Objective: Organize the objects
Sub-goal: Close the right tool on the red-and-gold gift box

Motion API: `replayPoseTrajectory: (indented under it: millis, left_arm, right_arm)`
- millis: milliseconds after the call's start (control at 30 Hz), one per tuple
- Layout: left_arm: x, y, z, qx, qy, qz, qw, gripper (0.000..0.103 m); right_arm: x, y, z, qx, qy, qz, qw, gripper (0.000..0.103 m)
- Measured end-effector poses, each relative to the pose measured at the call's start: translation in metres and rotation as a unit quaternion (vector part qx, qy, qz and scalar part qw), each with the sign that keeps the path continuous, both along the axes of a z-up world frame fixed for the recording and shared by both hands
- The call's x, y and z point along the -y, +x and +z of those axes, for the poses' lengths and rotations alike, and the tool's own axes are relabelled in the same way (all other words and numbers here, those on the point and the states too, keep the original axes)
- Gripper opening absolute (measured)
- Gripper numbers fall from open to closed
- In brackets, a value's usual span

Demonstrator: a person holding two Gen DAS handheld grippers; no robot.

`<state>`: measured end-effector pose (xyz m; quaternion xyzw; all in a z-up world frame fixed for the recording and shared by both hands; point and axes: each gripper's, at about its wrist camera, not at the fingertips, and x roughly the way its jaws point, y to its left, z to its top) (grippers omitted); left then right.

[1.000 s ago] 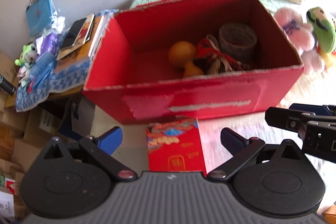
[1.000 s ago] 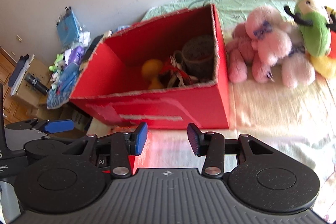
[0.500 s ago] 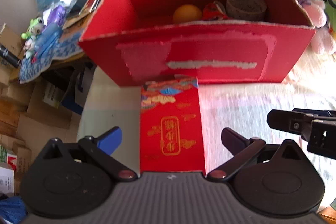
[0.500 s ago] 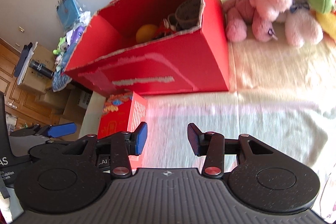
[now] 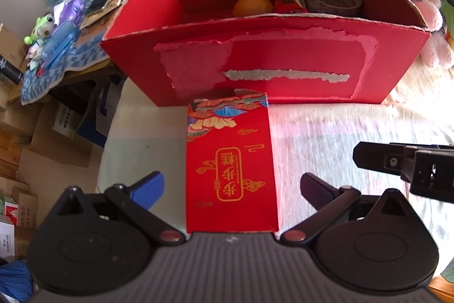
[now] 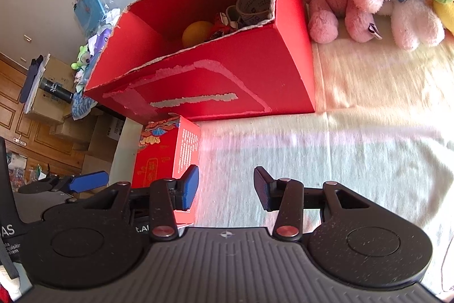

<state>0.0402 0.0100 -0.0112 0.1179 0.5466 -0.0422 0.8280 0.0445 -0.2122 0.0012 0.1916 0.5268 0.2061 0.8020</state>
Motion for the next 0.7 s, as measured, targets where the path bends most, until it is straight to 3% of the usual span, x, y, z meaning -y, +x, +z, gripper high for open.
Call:
replayPoseTrajectory:
  millis: [700]
  left_arm:
    - [-0.03, 0.022, -0.014, -0.035, -0.046, -0.042, 0.9974, 0.103]
  right_arm:
    - [-0.04, 0.024, 0.0, -0.017, 0.012, -0.001, 1.0, 0.046]
